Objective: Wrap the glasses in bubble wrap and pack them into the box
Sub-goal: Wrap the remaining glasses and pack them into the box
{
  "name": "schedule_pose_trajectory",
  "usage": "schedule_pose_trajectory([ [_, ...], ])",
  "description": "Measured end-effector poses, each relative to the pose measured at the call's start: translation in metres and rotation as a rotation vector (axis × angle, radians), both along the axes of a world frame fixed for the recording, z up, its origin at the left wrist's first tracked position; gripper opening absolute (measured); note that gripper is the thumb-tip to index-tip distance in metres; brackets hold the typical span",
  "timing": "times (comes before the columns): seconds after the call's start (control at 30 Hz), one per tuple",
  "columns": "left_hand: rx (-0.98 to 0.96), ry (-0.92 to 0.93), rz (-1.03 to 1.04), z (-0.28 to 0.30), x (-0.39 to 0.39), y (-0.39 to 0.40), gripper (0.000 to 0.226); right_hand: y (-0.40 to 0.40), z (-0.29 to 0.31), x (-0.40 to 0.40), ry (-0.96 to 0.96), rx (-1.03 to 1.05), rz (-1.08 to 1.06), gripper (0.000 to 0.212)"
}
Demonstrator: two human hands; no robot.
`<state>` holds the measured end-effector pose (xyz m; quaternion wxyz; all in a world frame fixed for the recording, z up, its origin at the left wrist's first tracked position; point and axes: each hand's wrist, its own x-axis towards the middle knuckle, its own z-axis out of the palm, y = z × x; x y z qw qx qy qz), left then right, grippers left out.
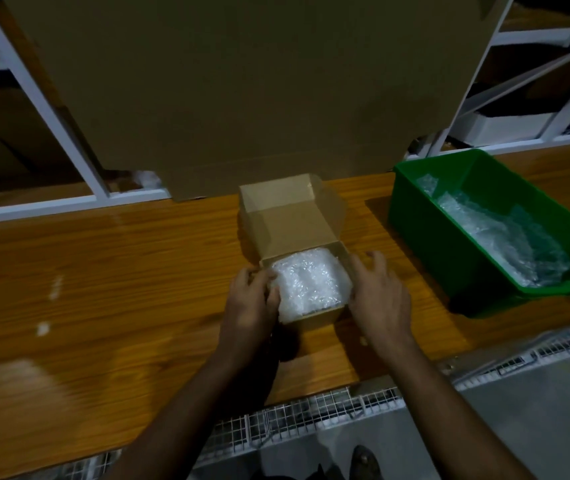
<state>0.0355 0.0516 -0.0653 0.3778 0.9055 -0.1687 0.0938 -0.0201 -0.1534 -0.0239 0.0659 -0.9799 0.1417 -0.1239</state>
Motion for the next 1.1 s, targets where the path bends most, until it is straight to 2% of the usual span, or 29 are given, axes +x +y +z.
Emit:
schedule_pose_trajectory([
  [0.07, 0.120, -0.136, -0.087, 0.002, -0.002, -0.003, 0.027, 0.000, 0.003, 0.005, -0.027, -0.113, 0.171, 0.049],
  [0.17, 0.300, -0.188, -0.184, -0.003, -0.019, -0.007, 0.039, -0.005, 0.000, 0.011, 0.086, 0.058, 0.374, 0.043],
  [0.37, 0.413, -0.299, -0.230, -0.009, -0.030, -0.006, 0.045, -0.012, 0.000, 0.012, 0.171, 0.144, 0.421, 0.031],
  [0.43, 0.474, -0.280, -0.231, -0.008, -0.035, -0.008, 0.061, -0.014, 0.003, 0.017, 0.182, 0.176, 0.388, 0.033],
  [0.53, 0.473, -0.229, -0.221, -0.007, -0.040, -0.012, 0.068, -0.015, 0.003, 0.022, 0.207, 0.155, 0.397, 0.037],
  [0.63, 0.505, -0.159, -0.220, -0.008, -0.038, -0.014, 0.090, -0.019, 0.003, 0.029, 0.223, 0.214, 0.428, 0.039],
  [0.77, 0.508, -0.081, -0.196, -0.008, -0.018, -0.008, 0.089, -0.034, 0.022, 0.023, 0.165, 0.340, 0.492, 0.039],
  [0.8, 0.496, -0.068, -0.175, -0.008, -0.012, -0.006, 0.082, -0.041, 0.033, 0.020, 0.115, 0.371, 0.487, 0.037],
  [0.9, 0.454, -0.056, -0.086, -0.006, -0.003, -0.012, 0.062, -0.077, 0.074, 0.015, -0.048, 0.396, 0.352, 0.033],
  [1.03, 0.455, 0.014, -0.091, -0.009, -0.005, -0.029, 0.100, -0.166, 0.113, 0.023, -0.281, 0.381, 0.020, 0.030],
  [1.1, 0.383, 0.019, -0.093, -0.013, -0.004, -0.032, 0.091, -0.222, 0.109, 0.033, -0.259, 0.295, -0.151, 0.030],
])
